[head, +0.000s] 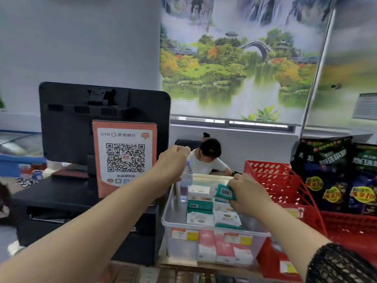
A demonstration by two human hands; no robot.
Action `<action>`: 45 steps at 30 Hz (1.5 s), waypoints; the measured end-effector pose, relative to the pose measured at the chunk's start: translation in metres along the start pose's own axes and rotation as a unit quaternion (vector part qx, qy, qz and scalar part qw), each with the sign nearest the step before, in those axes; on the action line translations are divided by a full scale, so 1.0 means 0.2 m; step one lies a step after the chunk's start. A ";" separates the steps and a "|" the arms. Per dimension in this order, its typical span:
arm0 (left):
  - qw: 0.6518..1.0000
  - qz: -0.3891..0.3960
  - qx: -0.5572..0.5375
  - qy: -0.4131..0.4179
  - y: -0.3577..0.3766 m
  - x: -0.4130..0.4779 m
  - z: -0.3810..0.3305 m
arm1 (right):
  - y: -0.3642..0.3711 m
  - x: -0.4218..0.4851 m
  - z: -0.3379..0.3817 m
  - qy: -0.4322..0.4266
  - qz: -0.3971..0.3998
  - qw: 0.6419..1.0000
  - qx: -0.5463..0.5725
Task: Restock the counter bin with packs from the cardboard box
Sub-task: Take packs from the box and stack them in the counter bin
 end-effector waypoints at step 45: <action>0.998 0.033 0.032 0.040 0.02 0.10 0.15 | 0.09 0.29 0.15 0.282 0.031 0.666 0.690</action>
Point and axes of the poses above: each hand's wrist, its own x-axis towards the middle knuckle, its own y-axis out of the palm, z = x × y, the point moved 3 cm from there along x, towards the middle knuckle, and after that the axes turned 1 degree about y, right-handed, at the moved point
